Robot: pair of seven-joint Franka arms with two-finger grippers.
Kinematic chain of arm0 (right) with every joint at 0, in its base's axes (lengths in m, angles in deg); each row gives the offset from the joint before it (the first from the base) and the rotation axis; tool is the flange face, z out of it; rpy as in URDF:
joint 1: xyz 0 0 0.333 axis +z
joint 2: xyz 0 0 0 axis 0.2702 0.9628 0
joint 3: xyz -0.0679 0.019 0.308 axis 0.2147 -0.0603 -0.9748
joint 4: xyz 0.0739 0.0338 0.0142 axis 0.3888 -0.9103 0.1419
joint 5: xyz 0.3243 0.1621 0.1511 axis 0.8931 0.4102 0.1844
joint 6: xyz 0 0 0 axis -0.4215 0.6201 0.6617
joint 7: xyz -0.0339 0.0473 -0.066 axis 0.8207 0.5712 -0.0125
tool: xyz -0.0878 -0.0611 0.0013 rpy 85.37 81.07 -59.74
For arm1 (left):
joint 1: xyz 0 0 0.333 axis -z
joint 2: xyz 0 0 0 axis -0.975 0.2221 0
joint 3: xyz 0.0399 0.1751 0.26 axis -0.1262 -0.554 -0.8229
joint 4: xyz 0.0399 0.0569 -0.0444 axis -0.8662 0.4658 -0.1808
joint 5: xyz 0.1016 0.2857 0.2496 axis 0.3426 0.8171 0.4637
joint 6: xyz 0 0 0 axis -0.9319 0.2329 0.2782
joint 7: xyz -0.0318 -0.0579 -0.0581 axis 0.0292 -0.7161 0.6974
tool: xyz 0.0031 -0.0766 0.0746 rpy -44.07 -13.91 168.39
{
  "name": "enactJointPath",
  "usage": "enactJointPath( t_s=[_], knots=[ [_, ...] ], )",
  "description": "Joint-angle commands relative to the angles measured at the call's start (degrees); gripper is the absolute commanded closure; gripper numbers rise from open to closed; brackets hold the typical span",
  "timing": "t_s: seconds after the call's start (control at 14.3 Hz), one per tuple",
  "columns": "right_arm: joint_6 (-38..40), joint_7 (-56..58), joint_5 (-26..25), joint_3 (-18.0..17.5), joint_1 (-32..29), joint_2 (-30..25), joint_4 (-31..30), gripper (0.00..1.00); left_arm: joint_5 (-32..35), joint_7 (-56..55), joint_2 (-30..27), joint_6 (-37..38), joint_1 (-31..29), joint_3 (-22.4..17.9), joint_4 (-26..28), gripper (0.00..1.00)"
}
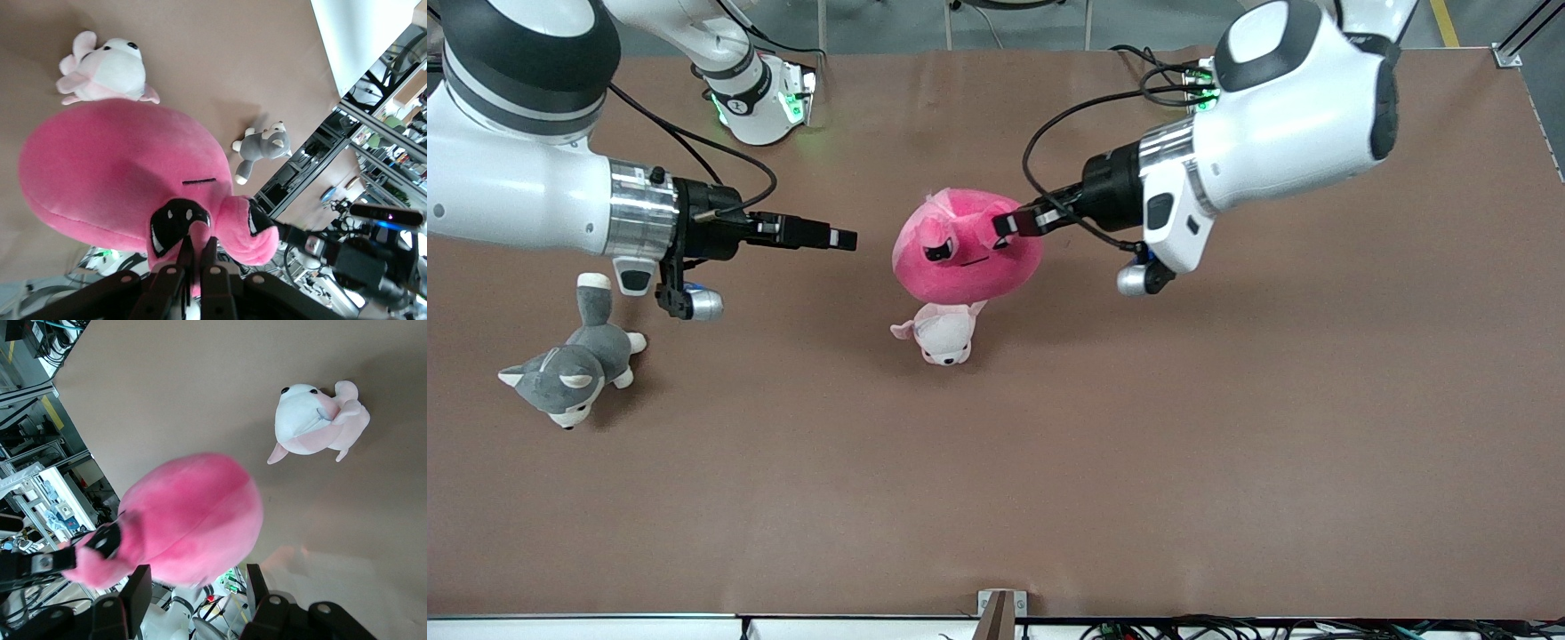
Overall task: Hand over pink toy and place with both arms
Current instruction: 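Lift the pink plush with the left gripper toward the right gripper, then reach the right gripper to the pink plush held by the left gripper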
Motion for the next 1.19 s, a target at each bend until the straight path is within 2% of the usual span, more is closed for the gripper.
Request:
enactJointPath(
  t_s=[0.0,0.42,0.84,1.12],
  knots=[
    [0.3,-0.7,1.2,0.2,0.1,0.8,2.1,0.35,-0.4,-2.7,3.4,-4.4,3.4,-0.1,-2.7,1.0],
    [-0.2,0.0,-0.3,0.3,3.3,1.3,3.3,0.35,-0.2,-4.0,6.0,-11.3,7.7,-0.2,-2.7,1.0],
    [-0.5,0.7,-6.5,0.2,3.9,1.6,3.3,0.35,-0.1,-4.5,6.0,-11.4,8.0,-0.2,-2.7,1.0],
    [-0.6,1.8,-7.4,0.2,4.6,1.6,3.3,0.35,-0.1,-4.5,6.1,-11.4,8.3,-0.2,-2.7,1.0]
  ],
)
